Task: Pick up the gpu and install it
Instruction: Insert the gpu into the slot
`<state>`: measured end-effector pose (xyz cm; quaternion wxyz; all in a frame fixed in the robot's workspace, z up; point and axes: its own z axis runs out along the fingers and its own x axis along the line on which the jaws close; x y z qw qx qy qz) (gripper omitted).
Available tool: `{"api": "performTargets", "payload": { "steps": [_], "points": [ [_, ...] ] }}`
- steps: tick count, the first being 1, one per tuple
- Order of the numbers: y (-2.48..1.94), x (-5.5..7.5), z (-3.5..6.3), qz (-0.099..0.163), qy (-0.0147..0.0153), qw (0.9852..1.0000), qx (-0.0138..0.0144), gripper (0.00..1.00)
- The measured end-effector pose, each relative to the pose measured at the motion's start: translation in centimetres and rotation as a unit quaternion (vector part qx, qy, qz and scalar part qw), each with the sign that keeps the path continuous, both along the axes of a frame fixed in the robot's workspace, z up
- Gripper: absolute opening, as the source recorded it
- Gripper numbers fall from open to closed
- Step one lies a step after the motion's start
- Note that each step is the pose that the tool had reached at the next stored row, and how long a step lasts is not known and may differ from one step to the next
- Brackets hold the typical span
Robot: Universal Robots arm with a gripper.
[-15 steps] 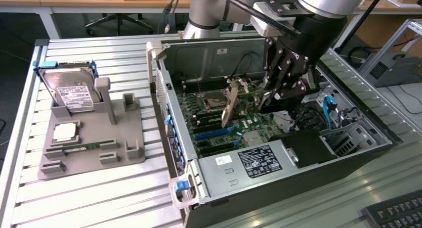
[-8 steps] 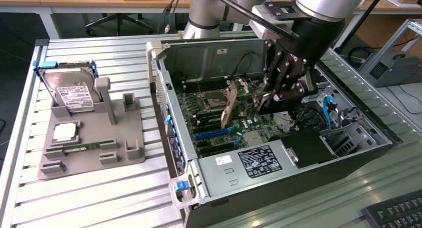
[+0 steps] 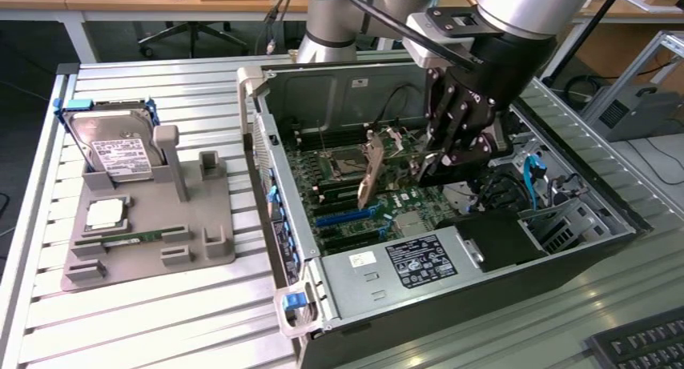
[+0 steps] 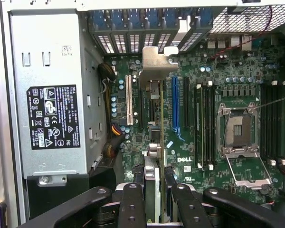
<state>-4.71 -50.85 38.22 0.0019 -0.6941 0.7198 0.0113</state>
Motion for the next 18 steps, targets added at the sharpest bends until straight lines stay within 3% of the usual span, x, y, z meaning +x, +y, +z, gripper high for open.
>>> {"api": "performTargets", "payload": {
  "steps": [18],
  "points": [
    [0.00, 0.00, -0.75, 0.000, 0.0000, 1.0000, 0.0000, 0.27]
  ]
}}
